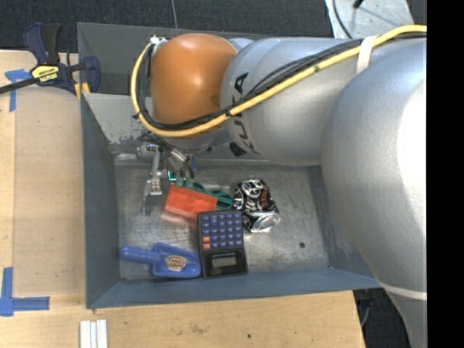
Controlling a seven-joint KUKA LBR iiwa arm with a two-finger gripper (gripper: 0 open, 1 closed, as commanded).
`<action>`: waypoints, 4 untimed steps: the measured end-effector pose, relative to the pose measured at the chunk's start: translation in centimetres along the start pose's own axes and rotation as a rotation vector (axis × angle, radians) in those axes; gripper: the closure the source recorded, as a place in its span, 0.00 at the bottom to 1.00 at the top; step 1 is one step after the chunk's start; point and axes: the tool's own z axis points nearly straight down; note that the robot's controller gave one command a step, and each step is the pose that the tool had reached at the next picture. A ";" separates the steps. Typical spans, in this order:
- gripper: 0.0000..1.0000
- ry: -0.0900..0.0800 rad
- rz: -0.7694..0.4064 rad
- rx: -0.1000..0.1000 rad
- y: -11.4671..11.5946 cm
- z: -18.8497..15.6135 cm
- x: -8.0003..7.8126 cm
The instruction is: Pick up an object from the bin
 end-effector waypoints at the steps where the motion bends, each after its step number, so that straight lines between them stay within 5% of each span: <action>1: 0.00 -0.008 0.003 -0.002 -0.1 -0.5 -0.2; 2: 0.00 -0.011 0.054 -0.004 -3.5 2.5 2.3; 3: 0.00 -0.010 0.037 -0.001 -4.9 7.8 1.1; 4: 1.00 -0.007 0.311 -0.001 -8.7 8.4 5.3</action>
Offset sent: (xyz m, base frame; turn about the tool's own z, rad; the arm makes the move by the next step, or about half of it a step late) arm -0.0423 -0.0623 -0.0492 0.0983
